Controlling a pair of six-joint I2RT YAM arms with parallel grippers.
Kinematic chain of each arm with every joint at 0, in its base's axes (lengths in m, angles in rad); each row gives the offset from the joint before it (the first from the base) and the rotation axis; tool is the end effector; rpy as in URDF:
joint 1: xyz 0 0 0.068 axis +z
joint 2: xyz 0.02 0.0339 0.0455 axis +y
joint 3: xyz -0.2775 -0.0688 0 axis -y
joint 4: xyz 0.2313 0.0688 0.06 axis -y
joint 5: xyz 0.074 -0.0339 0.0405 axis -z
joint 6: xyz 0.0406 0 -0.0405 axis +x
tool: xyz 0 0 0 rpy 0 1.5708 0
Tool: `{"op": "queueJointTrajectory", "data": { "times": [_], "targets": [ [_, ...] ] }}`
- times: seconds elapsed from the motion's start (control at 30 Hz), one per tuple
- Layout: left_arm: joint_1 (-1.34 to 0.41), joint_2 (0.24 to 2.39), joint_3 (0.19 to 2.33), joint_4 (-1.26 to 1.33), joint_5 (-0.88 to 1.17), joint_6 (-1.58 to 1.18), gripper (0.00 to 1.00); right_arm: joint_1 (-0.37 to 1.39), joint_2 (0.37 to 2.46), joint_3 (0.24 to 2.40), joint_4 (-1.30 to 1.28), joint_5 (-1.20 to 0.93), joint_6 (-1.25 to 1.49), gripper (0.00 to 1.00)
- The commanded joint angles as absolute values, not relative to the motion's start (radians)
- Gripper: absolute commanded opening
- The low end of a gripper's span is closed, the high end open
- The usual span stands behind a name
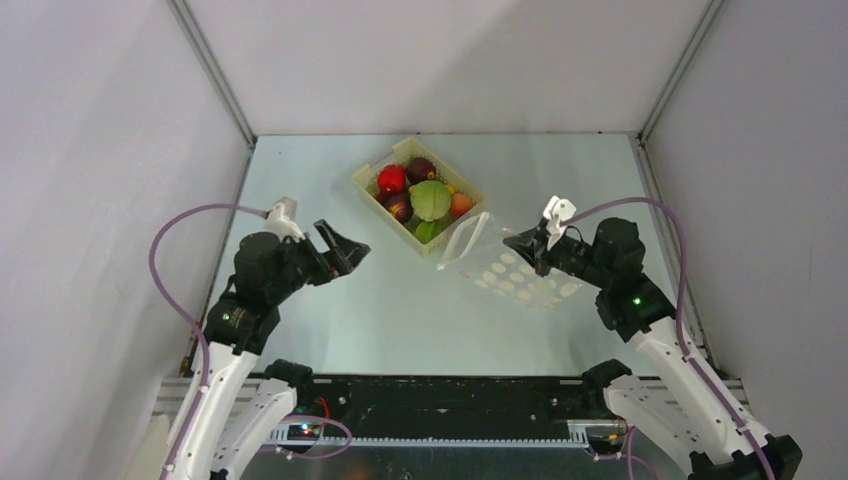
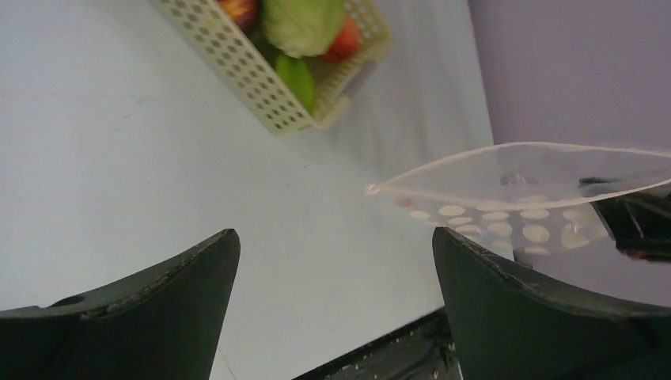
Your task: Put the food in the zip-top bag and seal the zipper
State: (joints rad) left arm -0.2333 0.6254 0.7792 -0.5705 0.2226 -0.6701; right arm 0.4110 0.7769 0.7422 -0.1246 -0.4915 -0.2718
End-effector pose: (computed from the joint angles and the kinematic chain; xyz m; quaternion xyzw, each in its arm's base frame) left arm 0.1130 -0.0361 0.3247 -0.1213 0.8262 -0.3204 0.4472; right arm 0.1425 0.0830 0.3426 -0.3959 0.6428 0.2285 0.6147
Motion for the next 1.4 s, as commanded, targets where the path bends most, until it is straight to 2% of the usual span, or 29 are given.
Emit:
{"op": "queueJointTrajectory", "data": {
  "times": [0.0, 0.17, 0.3, 0.43, 0.73, 1.07, 1.17, 1.37],
  "targets": [
    [-0.353, 0.688, 0.803, -0.412, 0.324, -0.613, 0.98, 0.418, 0.772, 0.804, -0.136, -0.872, -0.291, 0.0],
    [-0.572, 0.79, 0.853, -0.386, 0.272, -0.516, 0.98, 0.424, 0.844, 0.902, -0.244, -1.097, -0.26, 0.0],
    [-0.723, 0.811, 0.84, -0.33, 0.239, -0.436, 0.98, 0.43, 0.885, 0.931, -0.231, -1.104, -0.18, 0.0],
    [-0.799, 0.779, 0.794, -0.236, 0.237, -0.414, 0.98, 0.434, 0.905, 0.937, -0.236, -1.138, -0.152, 0.0],
    [-0.836, 0.792, 0.79, -0.214, 0.26, -0.411, 0.98, 0.454, 0.906, 0.937, -0.232, -1.217, -0.143, 0.0],
    [-0.843, 0.631, 0.788, -0.324, 0.167, -0.429, 0.98, 0.455, 0.895, 0.936, -0.294, -1.189, -0.191, 0.0],
    [-0.848, 0.598, 0.772, -0.304, 0.215, -0.429, 0.98, 0.457, 0.895, 0.937, -0.287, -1.187, -0.19, 0.0],
    [-0.896, 0.701, 0.789, -0.273, 0.257, -0.4, 0.98, 0.468, 0.89, 0.937, -0.268, -1.205, -0.173, 0.0]
  ]
}}
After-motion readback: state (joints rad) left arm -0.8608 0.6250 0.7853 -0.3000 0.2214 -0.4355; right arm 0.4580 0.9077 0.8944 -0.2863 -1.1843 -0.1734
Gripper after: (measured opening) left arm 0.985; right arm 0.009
